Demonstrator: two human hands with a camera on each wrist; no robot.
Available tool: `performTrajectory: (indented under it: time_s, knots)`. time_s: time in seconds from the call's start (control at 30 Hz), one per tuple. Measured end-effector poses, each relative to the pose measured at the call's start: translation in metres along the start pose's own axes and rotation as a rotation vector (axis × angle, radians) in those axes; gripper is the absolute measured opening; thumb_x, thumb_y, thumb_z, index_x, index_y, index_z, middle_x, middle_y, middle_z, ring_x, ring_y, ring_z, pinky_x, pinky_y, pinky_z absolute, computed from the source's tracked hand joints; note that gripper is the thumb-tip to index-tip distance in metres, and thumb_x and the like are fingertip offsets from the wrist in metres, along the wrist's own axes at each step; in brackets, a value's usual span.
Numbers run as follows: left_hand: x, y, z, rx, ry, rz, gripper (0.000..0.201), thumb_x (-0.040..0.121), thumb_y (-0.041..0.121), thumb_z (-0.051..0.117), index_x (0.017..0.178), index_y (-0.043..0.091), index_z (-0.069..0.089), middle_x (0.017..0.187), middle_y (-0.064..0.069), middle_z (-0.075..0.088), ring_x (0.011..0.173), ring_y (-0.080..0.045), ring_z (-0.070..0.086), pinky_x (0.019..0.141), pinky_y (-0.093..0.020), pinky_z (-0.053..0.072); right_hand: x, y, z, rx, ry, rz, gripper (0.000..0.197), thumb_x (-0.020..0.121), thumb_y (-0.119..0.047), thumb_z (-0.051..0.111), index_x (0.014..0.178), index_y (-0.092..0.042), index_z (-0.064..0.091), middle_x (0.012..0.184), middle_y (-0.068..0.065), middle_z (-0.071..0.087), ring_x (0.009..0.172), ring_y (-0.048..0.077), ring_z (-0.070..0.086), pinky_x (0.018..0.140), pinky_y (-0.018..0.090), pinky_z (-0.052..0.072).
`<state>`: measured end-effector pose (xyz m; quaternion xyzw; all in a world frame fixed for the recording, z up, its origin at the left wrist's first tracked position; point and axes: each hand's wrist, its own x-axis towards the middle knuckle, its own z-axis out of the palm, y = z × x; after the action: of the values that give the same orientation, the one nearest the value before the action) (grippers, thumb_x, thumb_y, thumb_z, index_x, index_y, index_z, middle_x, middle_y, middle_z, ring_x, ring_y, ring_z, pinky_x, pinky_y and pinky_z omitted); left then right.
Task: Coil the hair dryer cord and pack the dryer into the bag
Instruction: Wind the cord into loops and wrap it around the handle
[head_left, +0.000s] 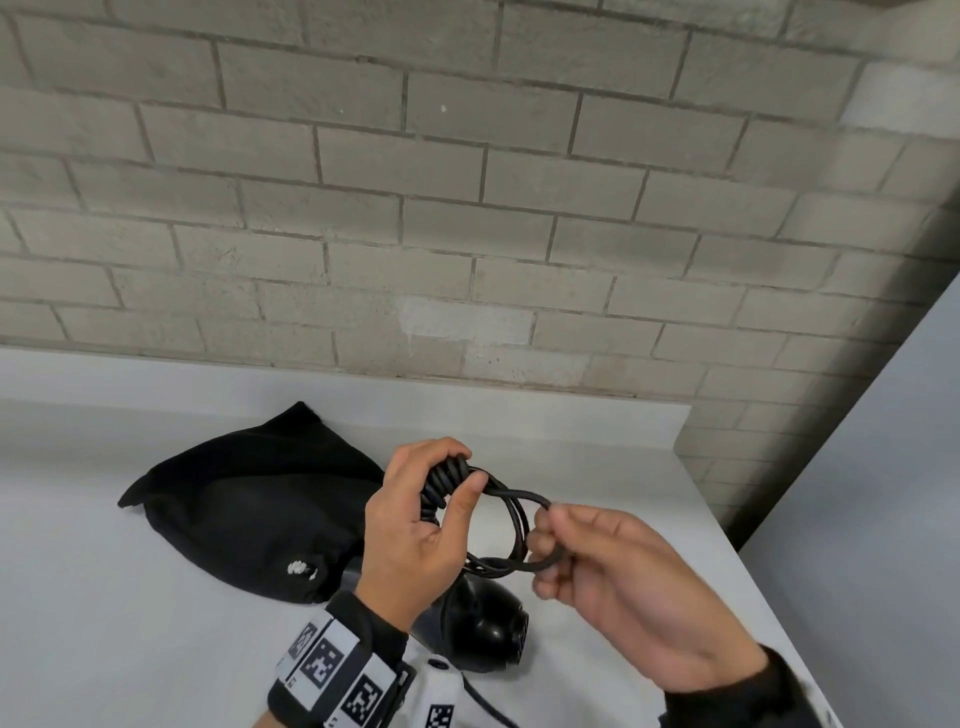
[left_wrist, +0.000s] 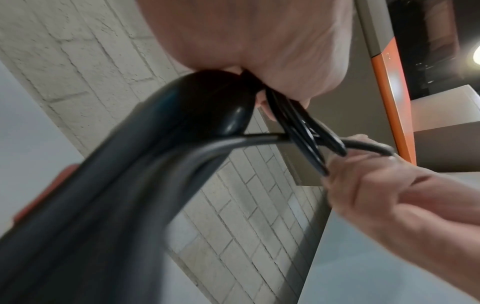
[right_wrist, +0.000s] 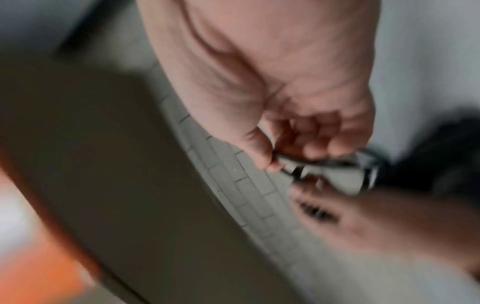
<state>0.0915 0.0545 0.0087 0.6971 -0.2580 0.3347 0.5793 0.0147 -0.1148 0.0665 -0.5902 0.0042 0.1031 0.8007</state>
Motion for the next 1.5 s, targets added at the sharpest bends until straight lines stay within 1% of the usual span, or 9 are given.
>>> performTrajectory:
  time_s: [0.13,0.3,0.5,0.63,0.77,0.87,1.0,1.17,1.5]
  knots:
    - [0.000,0.003,0.004,-0.080,-0.018,-0.009,0.018,0.091,0.028,0.061,0.103,0.013,0.063,0.089,0.002,0.067,0.079,-0.011,0.066,0.072,-0.020,0.052,-0.003,0.000,0.005,0.290,-0.036,0.034,0.033,0.087,-0.037,0.069,0.069,-0.013,0.056,0.066,0.004,0.045,0.061,0.018,0.044,0.065,0.033,0.043]
    - [0.005,0.002,0.004,-0.103,0.018,-0.056,0.024,0.092,0.030,0.061,0.102,0.008,0.063,0.083,0.001,0.068,0.075,-0.014,0.066,0.068,-0.028,0.054,-0.005,0.035,-0.003,-0.566,0.030,-0.444,0.026,0.083,-0.012,0.074,0.086,-0.034,0.061,0.110,0.003,0.066,0.100,0.027,0.058,0.090,0.028,0.047]
    - [0.005,0.004,0.004,-0.111,-0.016,-0.054,0.022,0.092,0.029,0.061,0.102,0.010,0.063,0.087,0.006,0.067,0.080,-0.012,0.067,0.072,-0.020,0.053,-0.005,0.041,-0.006,-0.887,0.184,-0.655,0.040,0.089,-0.007,0.068,0.094,-0.046,0.062,0.097,-0.013,0.071,0.095,0.012,0.066,0.084,0.014,0.047]
    - [0.006,0.000,0.002,-0.125,0.012,-0.072,0.019,0.092,0.028,0.061,0.101,0.013,0.063,0.087,0.005,0.068,0.080,-0.015,0.069,0.073,-0.025,0.056,-0.013,0.014,0.003,-0.350,0.201,-0.483,0.015,0.080,-0.015,0.074,0.091,-0.024,0.070,0.082,0.007,0.073,0.084,0.019,0.071,0.079,0.023,0.054]
    - [0.007,-0.002,0.000,-0.117,0.012,-0.062,0.014,0.091,0.029,0.060,0.102,0.020,0.062,0.086,0.001,0.069,0.078,-0.016,0.068,0.072,-0.025,0.056,-0.023,-0.005,-0.013,0.485,0.047,-0.142,0.057,0.049,-0.018,0.097,0.095,0.003,0.074,0.066,0.008,0.054,0.064,0.024,0.062,0.063,0.029,0.057]
    - [0.007,0.000,0.002,-0.110,0.003,-0.059,0.014,0.091,0.030,0.060,0.103,0.022,0.060,0.085,0.003,0.068,0.076,-0.014,0.069,0.071,-0.019,0.055,-0.024,0.008,-0.017,0.571,0.013,-0.182,0.059,0.050,-0.022,0.097,0.096,0.007,0.073,0.062,0.004,0.048,0.056,0.018,0.053,0.055,0.028,0.051]
    - [0.006,0.002,0.005,-0.179,0.010,-0.131,0.021,0.092,0.030,0.060,0.103,0.013,0.059,0.078,0.003,0.067,0.058,-0.011,0.072,0.057,-0.028,0.058,-0.019,0.037,-0.001,0.136,-0.080,-0.421,0.055,0.057,-0.040,0.093,0.098,-0.008,0.075,0.077,0.006,0.068,0.078,0.018,0.064,0.074,0.025,0.051]
    - [0.009,0.003,0.002,-0.126,0.007,-0.106,0.014,0.091,0.028,0.066,0.102,0.022,0.060,0.072,0.000,0.064,0.045,-0.009,0.062,0.048,-0.025,0.054,-0.012,0.056,0.008,-0.608,-0.032,-0.637,0.048,0.082,0.001,0.073,0.112,-0.036,0.069,0.135,-0.009,0.055,0.130,0.016,0.050,0.103,0.020,0.040]
    - [0.003,0.003,0.001,-0.148,0.007,-0.151,0.021,0.090,0.033,0.062,0.103,0.017,0.060,0.061,-0.004,0.064,0.038,-0.012,0.062,0.045,-0.024,0.051,0.007,0.053,0.010,-0.856,0.269,-0.915,0.006,0.086,-0.023,0.071,0.091,-0.025,0.073,0.099,-0.012,0.072,0.096,0.007,0.068,0.084,0.023,0.054]
